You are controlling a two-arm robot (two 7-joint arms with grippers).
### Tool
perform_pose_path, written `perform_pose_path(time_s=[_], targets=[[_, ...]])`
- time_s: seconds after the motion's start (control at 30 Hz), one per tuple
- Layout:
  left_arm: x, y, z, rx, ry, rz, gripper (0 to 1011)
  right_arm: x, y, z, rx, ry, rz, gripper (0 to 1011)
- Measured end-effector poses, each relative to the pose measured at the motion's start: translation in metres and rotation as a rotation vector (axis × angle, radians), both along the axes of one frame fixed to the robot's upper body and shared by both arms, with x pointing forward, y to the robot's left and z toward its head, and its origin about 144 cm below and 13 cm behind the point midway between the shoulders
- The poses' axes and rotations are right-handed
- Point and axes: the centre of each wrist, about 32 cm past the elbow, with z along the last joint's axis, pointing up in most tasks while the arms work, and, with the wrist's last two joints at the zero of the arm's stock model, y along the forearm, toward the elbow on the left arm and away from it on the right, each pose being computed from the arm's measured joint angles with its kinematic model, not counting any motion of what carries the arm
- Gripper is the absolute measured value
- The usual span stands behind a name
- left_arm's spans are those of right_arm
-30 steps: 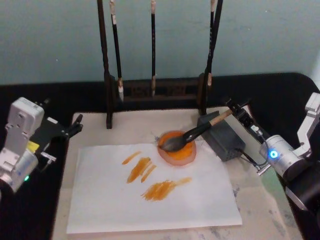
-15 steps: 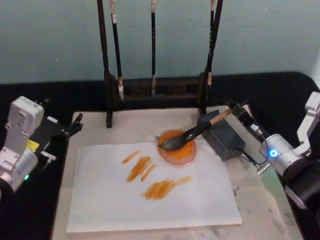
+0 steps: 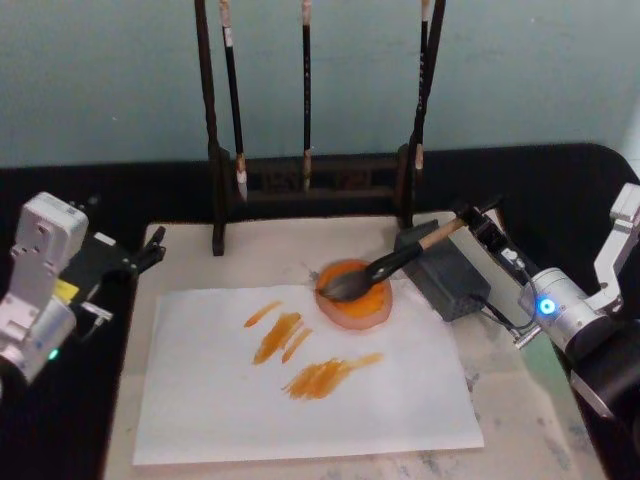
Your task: Pick up the brush from the inkstone, write on the paper, then place the brush back to its original position.
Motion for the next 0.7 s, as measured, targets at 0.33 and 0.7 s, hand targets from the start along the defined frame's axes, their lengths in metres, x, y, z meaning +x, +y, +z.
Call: perform_pose_path(time_s=[0.33,0.7], targets=[[0.0,0.0,0.0,0.0,0.0,0.0,1001,0.0001,0.0,0.0001,0.001,-0.001,0.001,179],[0.0,0.0,0.0,0.0,0.0,0.0,1001,0.0016,0.0021,0.0092,-0.039,-0.049,0.018,178]])
